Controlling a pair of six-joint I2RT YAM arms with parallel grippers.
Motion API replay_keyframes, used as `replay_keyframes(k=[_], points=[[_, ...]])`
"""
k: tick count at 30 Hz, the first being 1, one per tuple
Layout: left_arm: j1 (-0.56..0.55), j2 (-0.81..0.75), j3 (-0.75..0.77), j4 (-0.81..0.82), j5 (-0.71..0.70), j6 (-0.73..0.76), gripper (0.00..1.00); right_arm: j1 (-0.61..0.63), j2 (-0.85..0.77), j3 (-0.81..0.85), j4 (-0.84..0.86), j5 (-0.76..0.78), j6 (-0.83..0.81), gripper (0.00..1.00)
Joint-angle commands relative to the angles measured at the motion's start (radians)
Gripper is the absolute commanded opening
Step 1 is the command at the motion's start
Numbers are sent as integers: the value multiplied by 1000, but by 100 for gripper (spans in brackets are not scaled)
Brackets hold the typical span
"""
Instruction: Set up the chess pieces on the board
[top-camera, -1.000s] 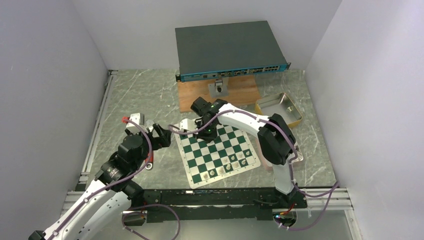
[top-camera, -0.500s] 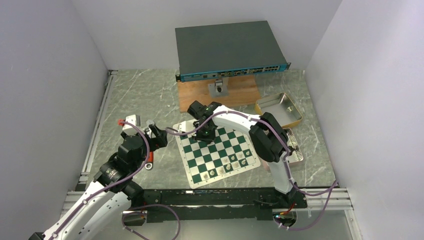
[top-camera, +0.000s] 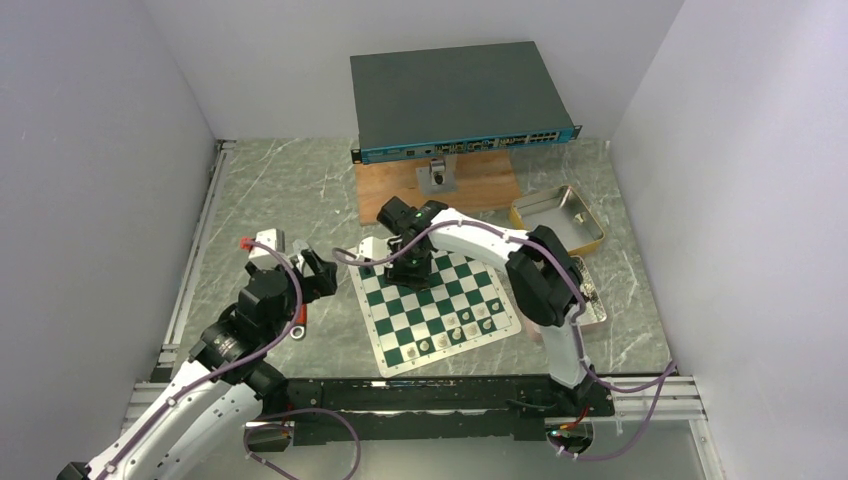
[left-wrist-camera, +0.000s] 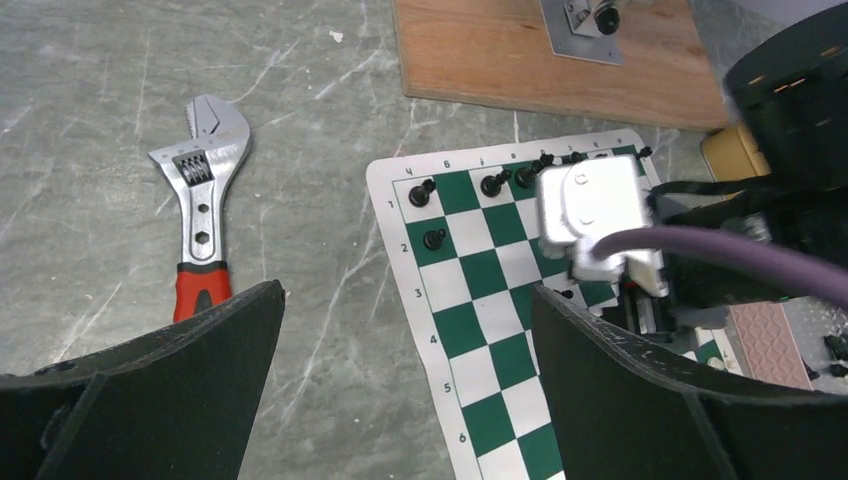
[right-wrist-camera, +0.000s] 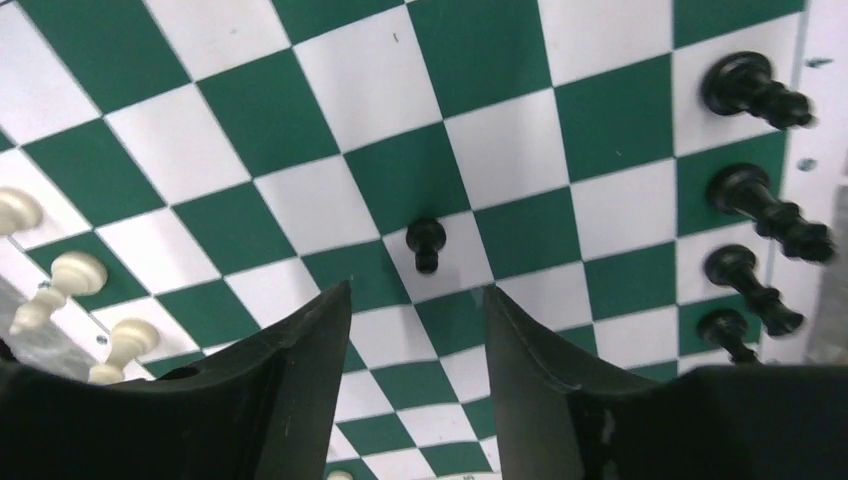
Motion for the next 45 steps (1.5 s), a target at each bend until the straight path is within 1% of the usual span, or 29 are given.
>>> replay_keyframes(k=[1,4,10,12,14,16,20,24,26,27,29,34,38,40,45], points=[[3,9,5,58,82,50,98,-13,-176,-34,8,-38,-10,57],[3,37,1,109,165,88,98,-28,-268,-108,3,-108,-41,60],[3,138,37,171,311,128,98,-110,-465,-270,-22,-310,-157,61],[3,153,40,201,359,136,98,-163,-538,-317,-9,-369,-167,61],[2,169,41,227,393,140,98,-243,-597,-358,-2,-430,-171,62],[1,184,43,255,424,147,98,-317,-660,-390,11,-503,-172,63],[-4,232,54,295,476,154,98,-457,-770,-443,48,-596,-155,66],[-41,310,92,307,485,173,97,-549,-873,-560,112,-651,-126,71],[-80,355,121,309,456,190,97,-601,-925,-627,147,-693,-120,74],[-102,379,135,309,453,198,97,-625,-943,-646,150,-710,-122,74],[-150,438,170,305,400,213,97,-667,-956,-664,139,-738,-130,75],[-233,617,266,279,309,240,91,-791,-948,-671,107,-811,-153,75],[-271,766,347,245,256,243,83,-831,-934,-665,83,-829,-168,74],[-285,836,386,225,229,243,77,-836,-924,-662,74,-831,-177,74],[-300,1009,481,185,183,244,56,-838,-912,-657,55,-833,-194,74]])
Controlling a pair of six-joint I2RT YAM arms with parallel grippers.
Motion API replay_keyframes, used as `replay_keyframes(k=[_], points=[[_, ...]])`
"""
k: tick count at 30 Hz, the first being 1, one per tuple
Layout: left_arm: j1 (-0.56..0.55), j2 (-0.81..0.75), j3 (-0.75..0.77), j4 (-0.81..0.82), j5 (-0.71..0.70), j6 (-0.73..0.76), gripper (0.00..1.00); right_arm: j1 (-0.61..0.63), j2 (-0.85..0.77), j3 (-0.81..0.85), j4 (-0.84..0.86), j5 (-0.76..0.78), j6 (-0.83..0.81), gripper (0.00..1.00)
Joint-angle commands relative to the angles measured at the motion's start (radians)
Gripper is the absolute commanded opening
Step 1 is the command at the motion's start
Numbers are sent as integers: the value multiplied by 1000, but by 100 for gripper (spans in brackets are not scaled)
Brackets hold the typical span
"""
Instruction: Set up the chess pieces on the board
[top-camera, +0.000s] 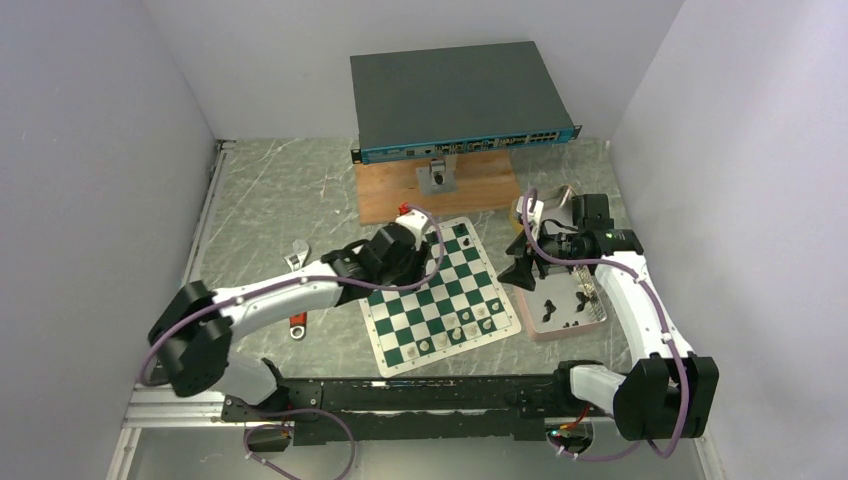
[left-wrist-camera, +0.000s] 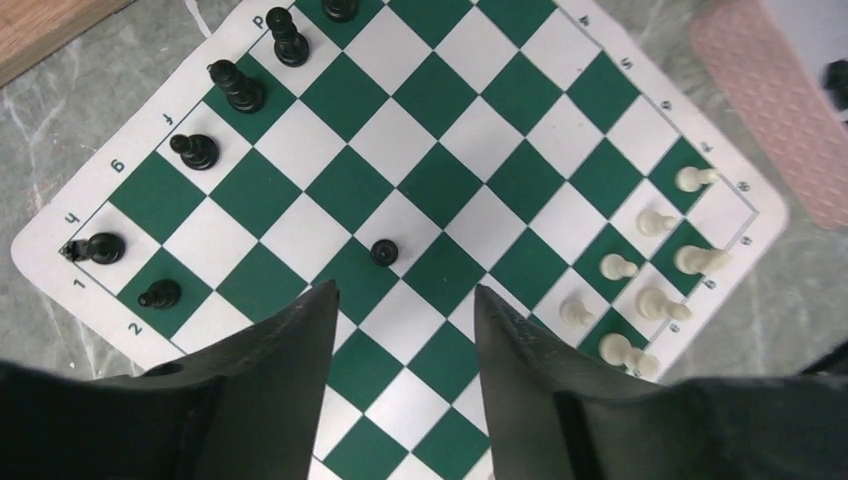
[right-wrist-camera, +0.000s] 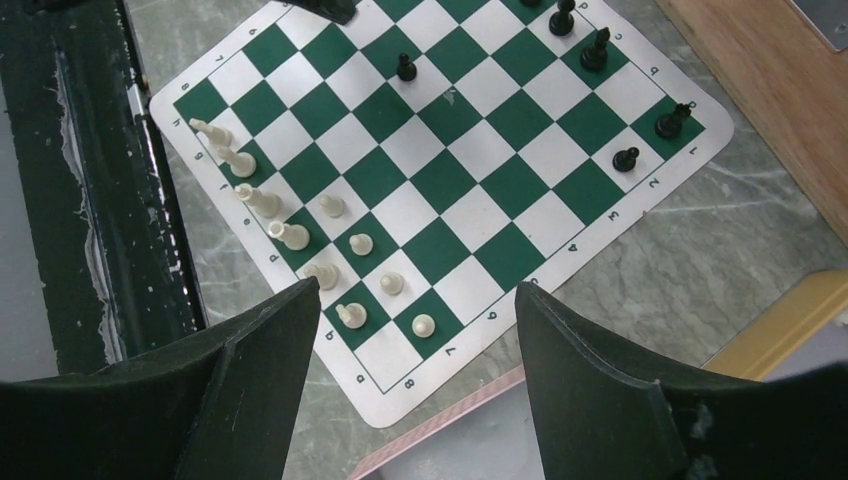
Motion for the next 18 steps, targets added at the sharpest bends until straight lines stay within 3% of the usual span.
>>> replay_keyframes(k=[1,18], points=[[-14,121,98,-36,-80,12,55,-5,4,18,-21,-55,-46,74],[-14,381,208,-34,-112,33,38,-5,15,18,-38,-47,-66,73]])
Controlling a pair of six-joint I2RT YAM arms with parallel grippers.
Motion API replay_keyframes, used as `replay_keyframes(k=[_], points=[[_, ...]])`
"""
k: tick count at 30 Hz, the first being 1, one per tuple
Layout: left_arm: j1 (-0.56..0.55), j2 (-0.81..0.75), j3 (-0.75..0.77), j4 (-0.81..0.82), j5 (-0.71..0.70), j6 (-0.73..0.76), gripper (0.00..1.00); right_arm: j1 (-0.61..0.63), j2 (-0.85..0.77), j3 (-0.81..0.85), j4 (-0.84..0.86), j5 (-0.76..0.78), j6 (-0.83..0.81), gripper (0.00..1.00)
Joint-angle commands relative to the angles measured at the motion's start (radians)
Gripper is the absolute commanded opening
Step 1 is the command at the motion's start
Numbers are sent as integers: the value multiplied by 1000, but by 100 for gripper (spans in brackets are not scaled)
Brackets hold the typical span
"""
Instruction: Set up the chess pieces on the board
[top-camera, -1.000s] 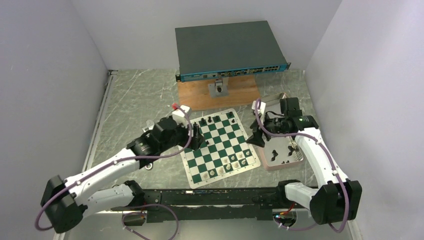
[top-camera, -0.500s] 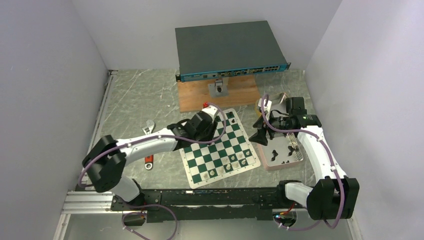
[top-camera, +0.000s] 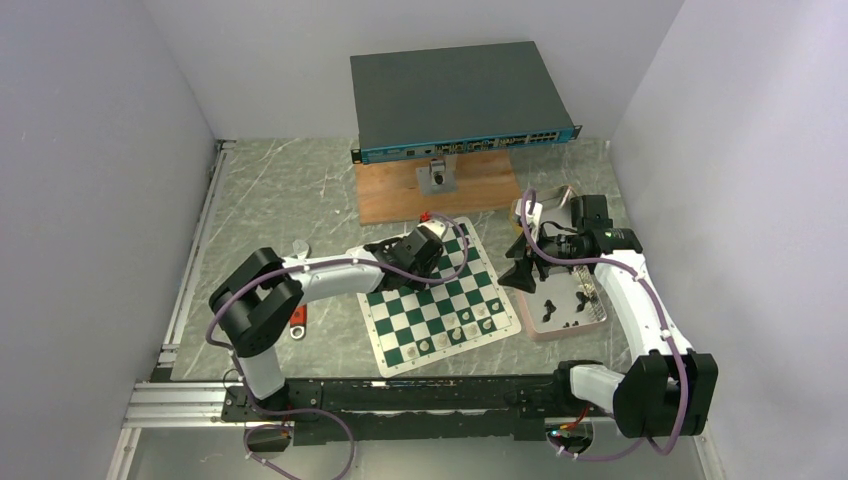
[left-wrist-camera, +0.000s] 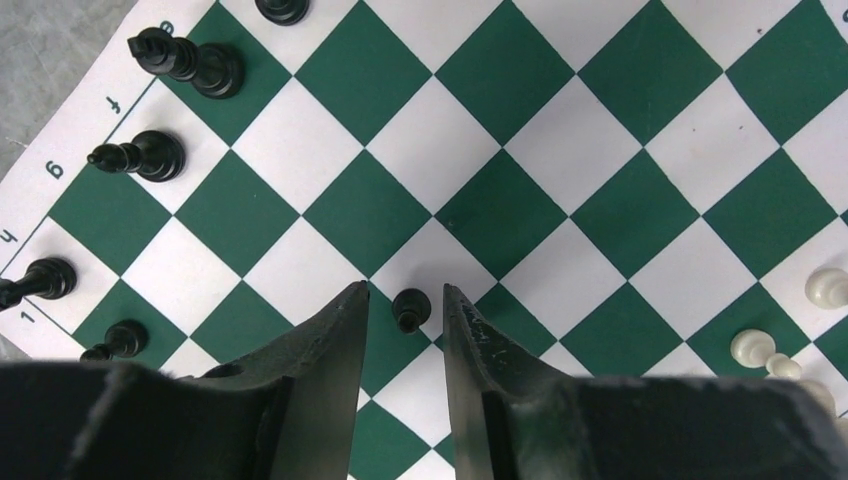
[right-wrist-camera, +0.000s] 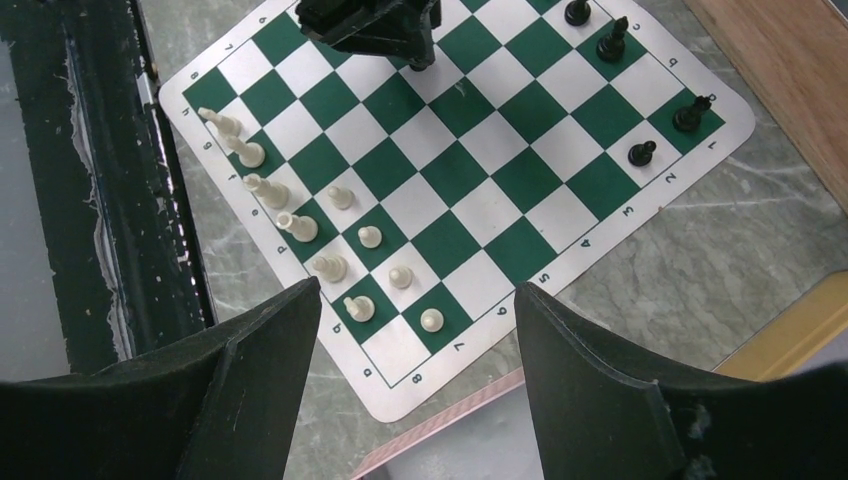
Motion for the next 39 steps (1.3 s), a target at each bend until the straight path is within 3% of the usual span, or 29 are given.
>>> replay_keyframes(k=[1,24,39], points=[[-5,23,55,5,-22,23,38,-5,1,17,-2,-39,-30,73],[-8,52,100,-96,-25,-4,27,-6,4,14,-1,-34,-31,73],[-8,82,129,-131,1,-8,27,-9,3,14,-2,-33,-33,73]])
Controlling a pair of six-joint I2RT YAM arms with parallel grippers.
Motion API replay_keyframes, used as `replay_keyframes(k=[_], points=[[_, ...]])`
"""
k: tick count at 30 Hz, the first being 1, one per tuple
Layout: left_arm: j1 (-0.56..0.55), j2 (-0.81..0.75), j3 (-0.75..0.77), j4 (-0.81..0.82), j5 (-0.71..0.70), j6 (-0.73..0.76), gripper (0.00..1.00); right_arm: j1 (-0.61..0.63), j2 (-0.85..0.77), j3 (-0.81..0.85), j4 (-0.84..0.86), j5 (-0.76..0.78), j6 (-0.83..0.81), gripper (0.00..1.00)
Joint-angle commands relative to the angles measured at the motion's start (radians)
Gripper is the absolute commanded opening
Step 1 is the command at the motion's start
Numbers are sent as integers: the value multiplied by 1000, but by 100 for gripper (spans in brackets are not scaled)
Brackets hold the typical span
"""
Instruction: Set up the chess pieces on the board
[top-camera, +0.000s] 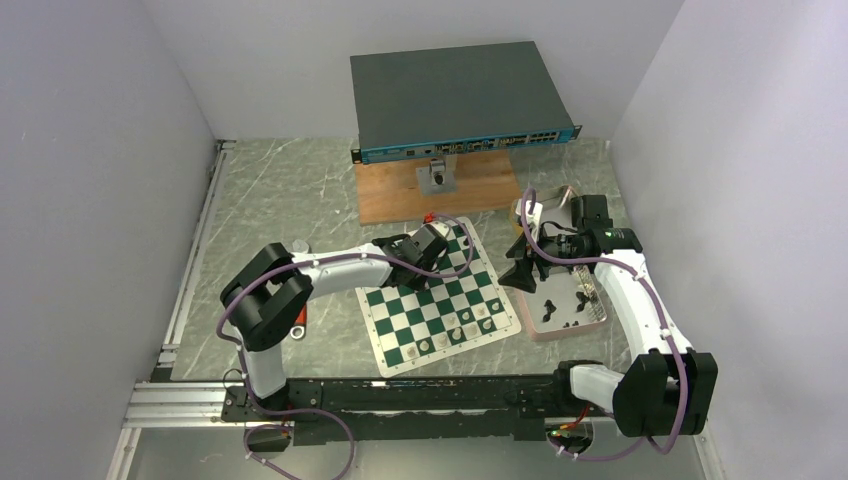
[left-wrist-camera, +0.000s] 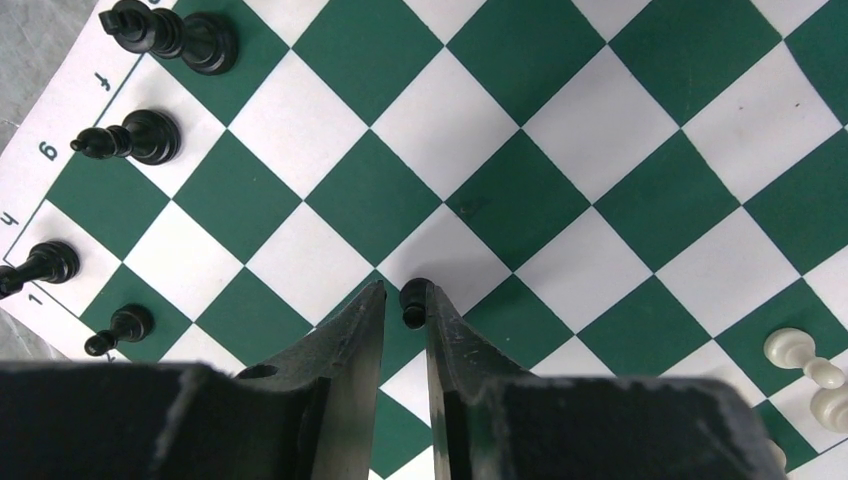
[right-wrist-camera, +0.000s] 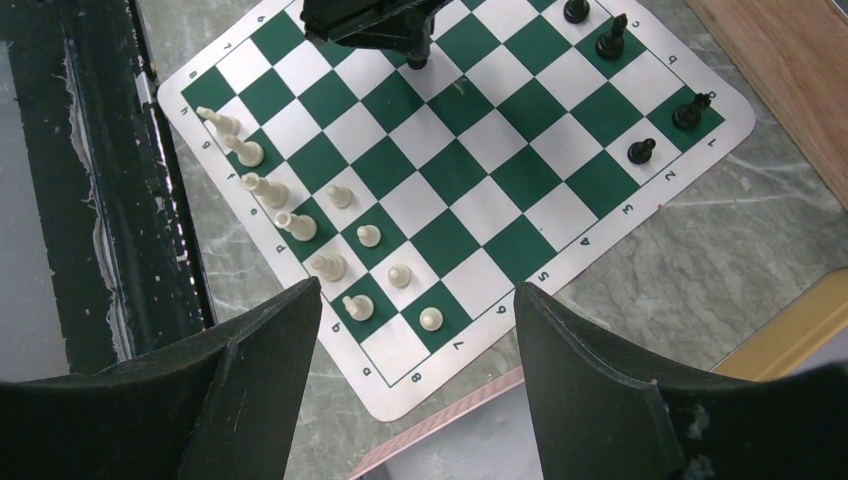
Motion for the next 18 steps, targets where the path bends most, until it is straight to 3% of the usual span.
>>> replay_keyframes(k=[1,14,18], points=[[-6,16,43,-14,13,-6,27,-6,-3,15,0,-33,-29,73],[-6,34,61,-36,28,-9,28,-9,-2,16,-1,-35,-31,73],[-6,34,63,-42,25,-9,23,-9,-1,16,-3,-35,-31,73]])
